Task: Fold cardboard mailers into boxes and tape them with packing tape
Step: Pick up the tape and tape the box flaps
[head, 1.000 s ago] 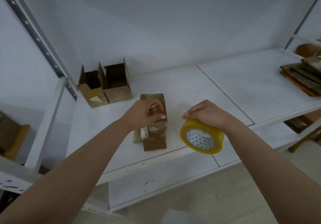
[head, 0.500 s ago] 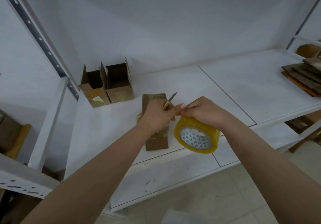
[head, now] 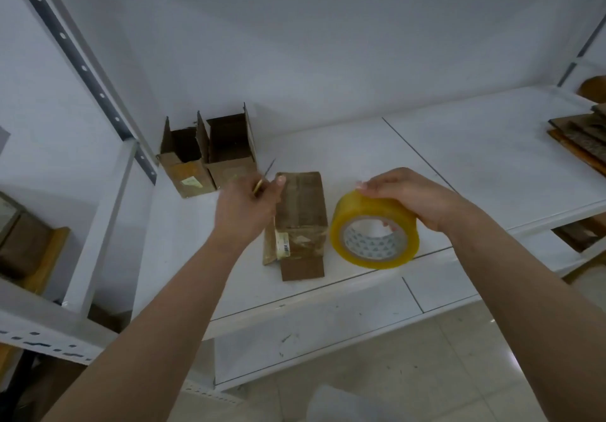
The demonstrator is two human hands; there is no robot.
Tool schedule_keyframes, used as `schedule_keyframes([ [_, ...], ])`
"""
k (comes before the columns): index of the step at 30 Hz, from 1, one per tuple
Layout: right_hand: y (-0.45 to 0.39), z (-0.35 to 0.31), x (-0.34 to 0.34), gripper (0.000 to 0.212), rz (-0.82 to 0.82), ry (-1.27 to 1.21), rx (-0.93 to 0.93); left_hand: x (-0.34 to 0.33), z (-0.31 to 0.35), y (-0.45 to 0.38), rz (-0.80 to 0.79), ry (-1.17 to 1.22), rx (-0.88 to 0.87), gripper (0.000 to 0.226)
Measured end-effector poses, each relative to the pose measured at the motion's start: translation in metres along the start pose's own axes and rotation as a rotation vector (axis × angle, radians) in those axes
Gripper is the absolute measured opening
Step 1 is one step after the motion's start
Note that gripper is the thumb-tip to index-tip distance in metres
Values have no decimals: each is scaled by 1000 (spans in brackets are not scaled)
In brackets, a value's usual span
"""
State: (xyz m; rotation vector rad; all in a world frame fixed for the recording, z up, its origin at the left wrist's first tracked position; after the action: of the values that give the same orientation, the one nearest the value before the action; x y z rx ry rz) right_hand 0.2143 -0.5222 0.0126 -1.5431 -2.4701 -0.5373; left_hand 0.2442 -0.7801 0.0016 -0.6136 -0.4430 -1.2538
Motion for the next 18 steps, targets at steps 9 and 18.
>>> schedule_keyframes([
  [9, -26, 11, -16, 41, 25, 677, -98, 0, -53, 25, 89, -105, 32, 41],
  [18, -42, 24, -19, 41, 41, 901, -166, -18, -66, 19, 49, -119, 63, 52],
])
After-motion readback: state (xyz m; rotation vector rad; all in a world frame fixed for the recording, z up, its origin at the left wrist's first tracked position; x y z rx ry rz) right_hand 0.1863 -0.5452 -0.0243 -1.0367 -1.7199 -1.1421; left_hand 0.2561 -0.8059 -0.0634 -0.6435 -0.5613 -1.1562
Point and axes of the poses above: each hand's wrist, its own y-axis away from the middle knuckle, its own x-axis out of the back of the hand, z = x × y, the point moved 3 cm from there along -y, towards the middle knuckle, and after that the axes turned 3 degrees about -z, right-handed, at the moved point
